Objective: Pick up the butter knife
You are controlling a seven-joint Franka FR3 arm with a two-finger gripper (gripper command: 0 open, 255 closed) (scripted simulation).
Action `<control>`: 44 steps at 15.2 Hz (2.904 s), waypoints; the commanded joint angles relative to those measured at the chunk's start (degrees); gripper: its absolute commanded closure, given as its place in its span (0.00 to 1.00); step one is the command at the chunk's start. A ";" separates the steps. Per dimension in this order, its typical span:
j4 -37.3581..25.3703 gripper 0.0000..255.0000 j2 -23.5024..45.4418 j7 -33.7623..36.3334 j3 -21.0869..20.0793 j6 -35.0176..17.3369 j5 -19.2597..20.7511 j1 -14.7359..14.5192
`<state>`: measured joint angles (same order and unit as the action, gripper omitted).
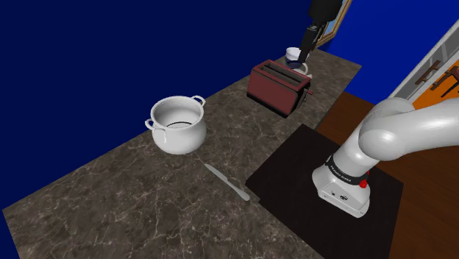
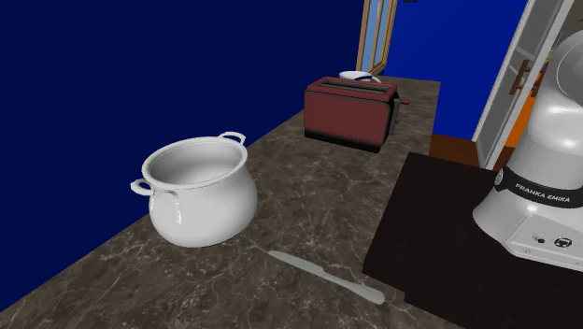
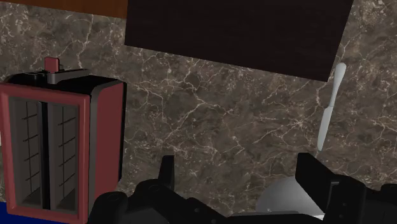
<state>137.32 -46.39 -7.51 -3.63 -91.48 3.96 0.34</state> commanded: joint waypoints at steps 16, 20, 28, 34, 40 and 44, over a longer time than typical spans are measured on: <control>18.61 0.00 6.43 14.75 -12.48 -24.33 -10.42 -5.66; 20.72 0.00 12.43 18.88 -16.58 -32.46 -12.82 -6.95; 20.50 0.00 29.93 29.21 -25.76 -49.82 -12.86 -6.68; 16.44 0.00 47.15 44.87 -31.71 -61.32 0.53 -3.30; 9.73 0.00 62.13 62.89 -25.36 -66.57 19.54 -9.76; 8.67 0.00 65.91 66.60 -21.40 -68.95 24.49 -12.69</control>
<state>146.36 18.38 57.99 -26.20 -159.75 26.93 -11.51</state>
